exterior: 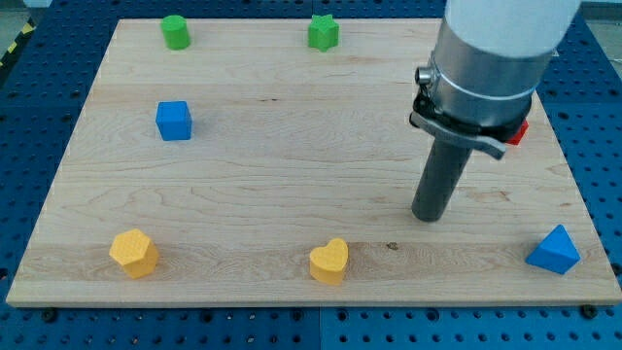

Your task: Nudge yellow heart left a bit

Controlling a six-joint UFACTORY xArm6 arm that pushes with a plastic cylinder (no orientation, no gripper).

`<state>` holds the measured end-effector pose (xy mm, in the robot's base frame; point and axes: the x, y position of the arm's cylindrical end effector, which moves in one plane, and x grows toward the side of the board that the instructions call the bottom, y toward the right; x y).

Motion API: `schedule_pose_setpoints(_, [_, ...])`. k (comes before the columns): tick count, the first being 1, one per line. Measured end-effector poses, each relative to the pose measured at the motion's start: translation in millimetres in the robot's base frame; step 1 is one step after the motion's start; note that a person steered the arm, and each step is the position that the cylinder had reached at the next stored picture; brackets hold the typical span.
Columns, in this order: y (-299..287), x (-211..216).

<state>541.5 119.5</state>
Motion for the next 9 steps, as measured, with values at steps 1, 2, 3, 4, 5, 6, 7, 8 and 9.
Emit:
schedule_pose_setpoints(1, [0,7])
schedule_pose_setpoints(2, [0,20])
schedule_pose_setpoints(3, [-4,53])
schedule_pose_setpoints(4, [-26,77])
schedule_pose_setpoints(5, [-43,76])
schedule_pose_setpoints(6, [-44,78])
schedule_pose_setpoints(7, [-60,77])
schedule_pose_setpoints(8, [-77,77])
schedule_pose_setpoints(9, [-80,77])
